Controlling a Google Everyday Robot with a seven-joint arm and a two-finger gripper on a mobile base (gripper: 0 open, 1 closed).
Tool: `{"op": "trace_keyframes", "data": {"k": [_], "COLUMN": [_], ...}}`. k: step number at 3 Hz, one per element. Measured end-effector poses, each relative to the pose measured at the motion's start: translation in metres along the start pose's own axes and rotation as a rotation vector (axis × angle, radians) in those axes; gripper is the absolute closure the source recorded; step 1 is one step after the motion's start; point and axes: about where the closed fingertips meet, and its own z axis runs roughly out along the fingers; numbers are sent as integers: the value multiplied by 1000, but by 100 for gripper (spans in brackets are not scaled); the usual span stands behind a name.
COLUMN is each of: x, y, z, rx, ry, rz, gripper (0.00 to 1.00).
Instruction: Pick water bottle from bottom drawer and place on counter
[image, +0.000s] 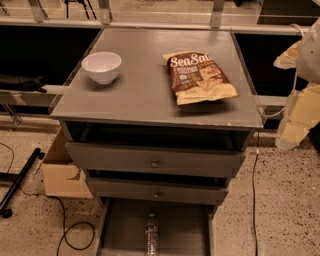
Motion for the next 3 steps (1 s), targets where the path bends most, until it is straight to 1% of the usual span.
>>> {"op": "trace_keyframes", "data": {"k": [1,2,3], "x": [5,21,31], "y": [3,17,26], "z": [-2,0,4], "rx": [16,24,20], "ry": [4,4,8], "rz": [2,18,24], "gripper": [0,0,0]}}
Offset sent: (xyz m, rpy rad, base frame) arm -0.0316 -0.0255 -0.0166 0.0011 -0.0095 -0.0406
